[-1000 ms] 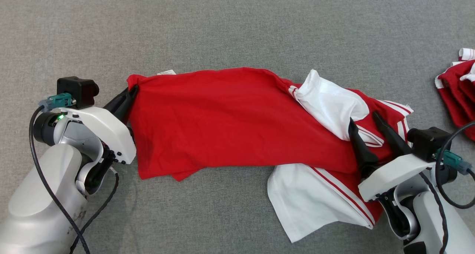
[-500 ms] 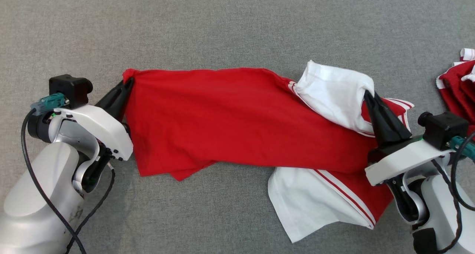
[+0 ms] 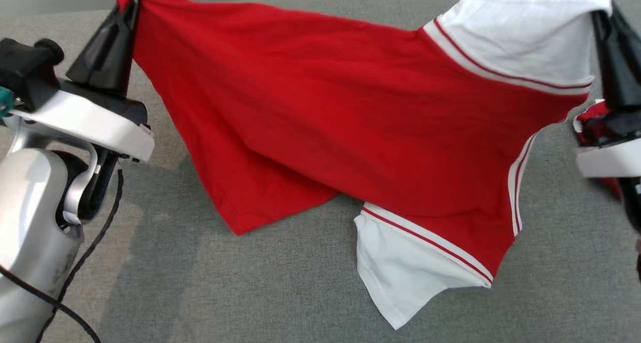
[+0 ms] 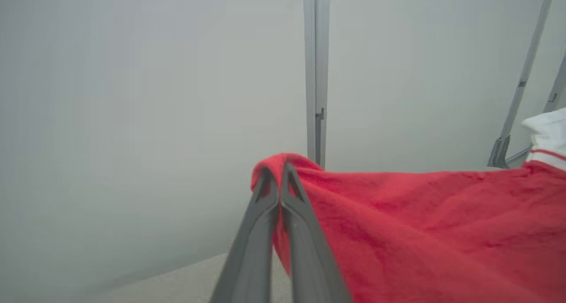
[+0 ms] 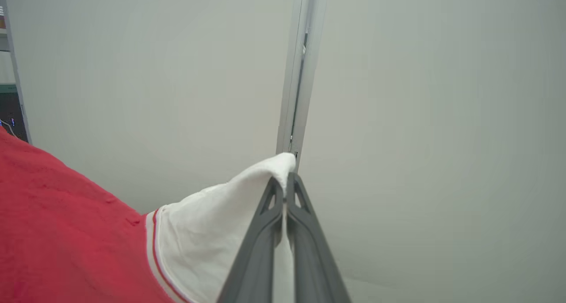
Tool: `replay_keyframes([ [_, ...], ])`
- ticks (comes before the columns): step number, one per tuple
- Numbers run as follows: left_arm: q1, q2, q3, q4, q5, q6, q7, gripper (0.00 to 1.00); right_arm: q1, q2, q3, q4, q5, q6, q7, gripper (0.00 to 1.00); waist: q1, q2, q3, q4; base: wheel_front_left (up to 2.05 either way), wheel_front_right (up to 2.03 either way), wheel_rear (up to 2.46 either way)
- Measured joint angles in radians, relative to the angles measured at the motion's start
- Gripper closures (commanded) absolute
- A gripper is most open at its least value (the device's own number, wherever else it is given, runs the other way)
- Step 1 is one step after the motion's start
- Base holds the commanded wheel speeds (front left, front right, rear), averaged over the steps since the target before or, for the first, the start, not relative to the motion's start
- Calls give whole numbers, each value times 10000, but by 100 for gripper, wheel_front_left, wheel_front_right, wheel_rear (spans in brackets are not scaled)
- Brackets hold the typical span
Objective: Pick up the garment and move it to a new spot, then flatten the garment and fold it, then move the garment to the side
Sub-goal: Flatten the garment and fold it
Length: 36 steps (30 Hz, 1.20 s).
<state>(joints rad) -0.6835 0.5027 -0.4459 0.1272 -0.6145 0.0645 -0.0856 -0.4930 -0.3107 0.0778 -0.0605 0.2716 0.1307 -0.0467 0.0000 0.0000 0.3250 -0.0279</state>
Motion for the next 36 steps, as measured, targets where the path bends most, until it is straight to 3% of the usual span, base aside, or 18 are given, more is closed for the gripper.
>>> replay_keyframes([
  [10,-853,698,504,-1645,253,483,546,100,-1906,-819,-583,-1198,84,2,871,100,0,0,-527,95,0,0,0],
  [19,-1335,955,679,-1998,257,556,871,100,-3203,-1037,-550,-708,631,0,1289,100,0,0,-777,73,0,0,0],
  [28,-2811,533,441,-1022,263,199,905,100,-5557,-934,663,1223,1450,0,1060,100,0,0,-337,30,0,0,0],
  [33,-4297,65,366,709,305,-291,575,100,-7634,-654,1457,3099,1841,0,631,100,0,1,51,5,0,0,0],
  [36,-5334,-408,280,2468,324,-654,29,100,-9179,-251,1990,4752,2174,0,153,100,0,0,158,46,0,0,0],
])
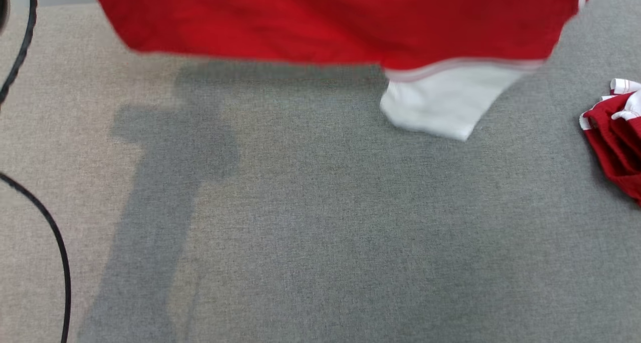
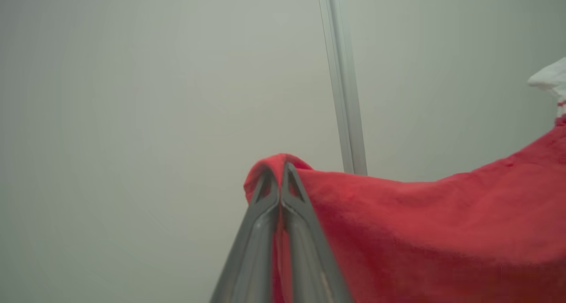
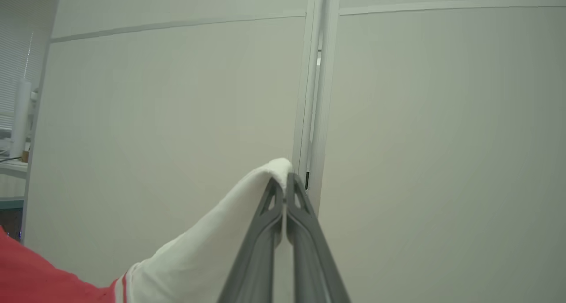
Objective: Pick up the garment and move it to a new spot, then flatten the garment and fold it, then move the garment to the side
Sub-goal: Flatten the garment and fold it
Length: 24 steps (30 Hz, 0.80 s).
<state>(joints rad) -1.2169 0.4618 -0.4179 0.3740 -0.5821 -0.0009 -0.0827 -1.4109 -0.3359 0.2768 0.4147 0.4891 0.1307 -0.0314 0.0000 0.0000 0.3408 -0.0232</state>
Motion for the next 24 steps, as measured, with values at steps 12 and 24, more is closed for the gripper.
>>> replay_keyframes([
  [12,-1832,-1289,-410,4790,-309,-894,-199,100,-2024,1534,754,4867,1827,0,-284,100,0,0,180,-63,0,0,0],
  [24,-1287,-1845,-811,6706,-867,-1233,-1039,100,-538,1473,2295,5354,2974,4,-376,100,1,0,848,-73,0,0,0],
])
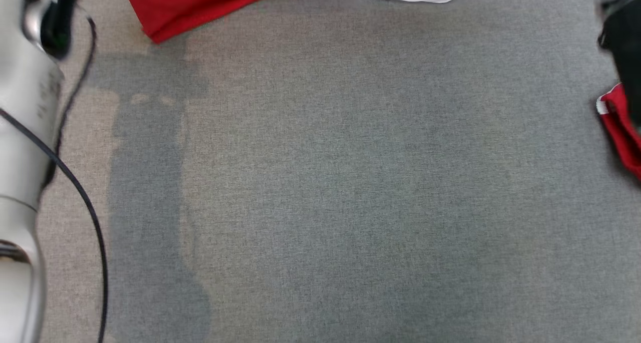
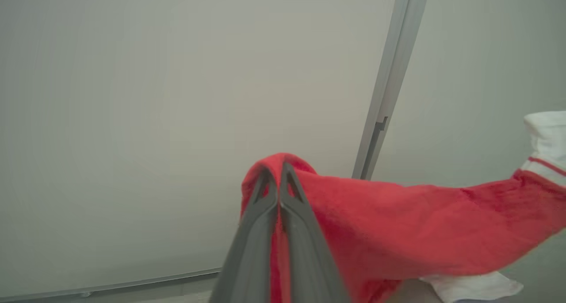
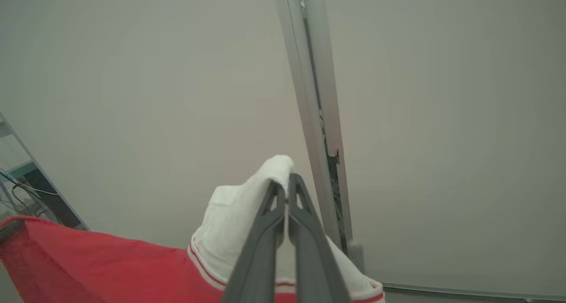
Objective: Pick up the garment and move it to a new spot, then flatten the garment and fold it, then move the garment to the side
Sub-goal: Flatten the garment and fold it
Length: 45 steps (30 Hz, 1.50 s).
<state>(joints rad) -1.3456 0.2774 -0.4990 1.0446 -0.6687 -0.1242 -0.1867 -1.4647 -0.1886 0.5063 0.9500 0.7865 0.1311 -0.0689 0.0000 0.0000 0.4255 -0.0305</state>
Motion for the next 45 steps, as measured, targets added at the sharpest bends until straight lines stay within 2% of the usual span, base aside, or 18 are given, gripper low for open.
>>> replay_keyframes([
  [4,1120,-15,-219,-320,-209,-54,-568,100,1742,-449,426,-522,629,-10,-612,100,0,0,-66,36,0,0,0],
  [8,2570,8,-299,-1055,-357,-56,-709,100,3694,-888,637,-1358,1317,-10,-1227,100,0,0,-238,95,0,0,0],
  [14,5358,148,936,-3728,115,-54,-748,100,6999,-1342,491,-2957,1987,-8,-1793,100,0,0,-591,189,0,0,0],
  [19,7712,186,1670,-5630,780,88,-748,100,9415,-1551,-142,-4502,1785,-8,-1891,100,0,0,-890,104,0,0,0],
  [24,9775,410,2015,-7125,1122,466,-748,100,11843,-1461,-980,-6539,1081,-8,-1893,100,-1,0,-1251,-38,0,0,0],
  [30,11995,1267,2268,-9072,1147,1183,-272,100,14633,-955,-2236,-9258,-190,-8,-313,100,0,0,-1572,-359,0,0,0],
  [31,11995,1267,2268,-9072,1147,1183,-272,100,14633,-955,-2236,-9258,-190,-8,-313,100,0,0,-1572,-359,0,0,0],
  [38,14167,1824,2669,-11564,1062,2359,711,100,17025,305,-3323,-12226,-1722,-8,2123,100,0,0,-1909,-516,0,0,0],
  [45,15955,2151,2884,-13417,1018,3363,1695,100,18336,976,-3643,-13844,-2322,-8,3804,100,0,0,-2245,-527,0,0,0],
])
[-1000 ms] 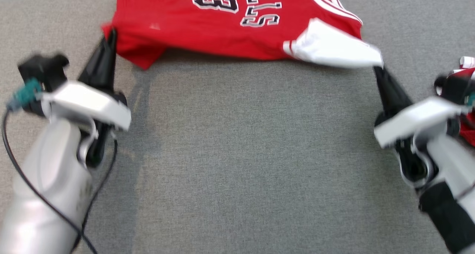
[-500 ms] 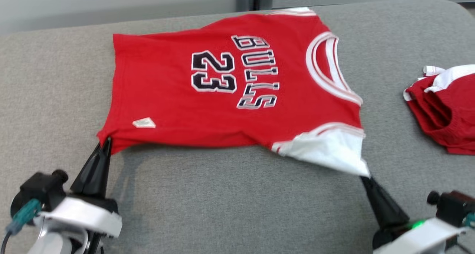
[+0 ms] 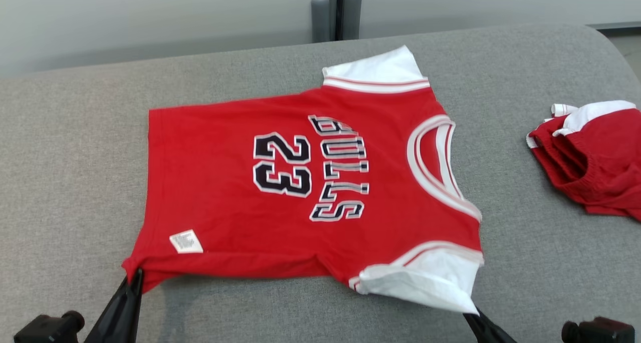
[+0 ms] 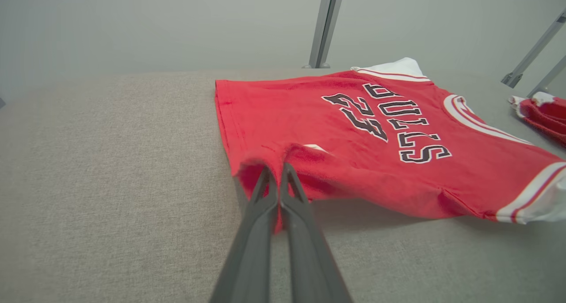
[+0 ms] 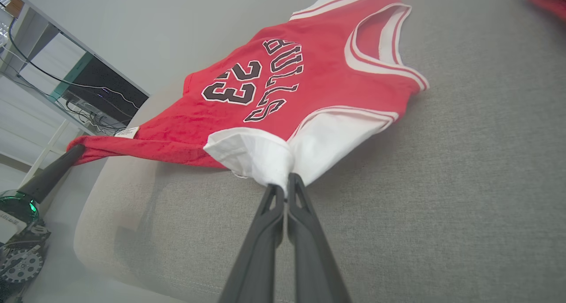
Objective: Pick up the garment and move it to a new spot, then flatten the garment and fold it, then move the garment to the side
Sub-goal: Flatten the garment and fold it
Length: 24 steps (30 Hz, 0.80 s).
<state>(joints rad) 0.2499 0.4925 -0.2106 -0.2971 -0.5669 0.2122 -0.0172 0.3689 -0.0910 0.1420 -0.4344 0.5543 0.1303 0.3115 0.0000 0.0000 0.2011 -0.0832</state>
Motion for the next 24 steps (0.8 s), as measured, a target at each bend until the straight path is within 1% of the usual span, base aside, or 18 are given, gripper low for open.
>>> replay_keyframes([
  [5,891,244,157,-1034,-2,535,577,100,638,163,-27,-754,-134,0,941,100,0,0,-241,55,0,0,0],
  [10,1116,380,244,-1590,0,765,938,100,709,194,-213,-1235,-272,0,1419,100,0,0,-306,112,0,0,0],
  [14,1075,453,238,-1703,-2,792,1110,100,402,209,-393,-1304,-362,0,1411,100,0,0,-214,149,0,0,0],
  [18,731,545,203,-1647,-94,696,1300,100,-415,61,-541,-1166,-474,0,1154,100,-1,0,35,169,0,0,0],
  [21,328,583,171,-1499,-215,562,1429,100,-1348,-263,-663,-863,-558,0,815,100,-1,0,307,198,0,0,0],
  [24,-233,656,232,-1300,-380,374,1553,100,-2724,-986,-483,-194,-681,0,328,100,0,0,789,247,0,0,0],
])
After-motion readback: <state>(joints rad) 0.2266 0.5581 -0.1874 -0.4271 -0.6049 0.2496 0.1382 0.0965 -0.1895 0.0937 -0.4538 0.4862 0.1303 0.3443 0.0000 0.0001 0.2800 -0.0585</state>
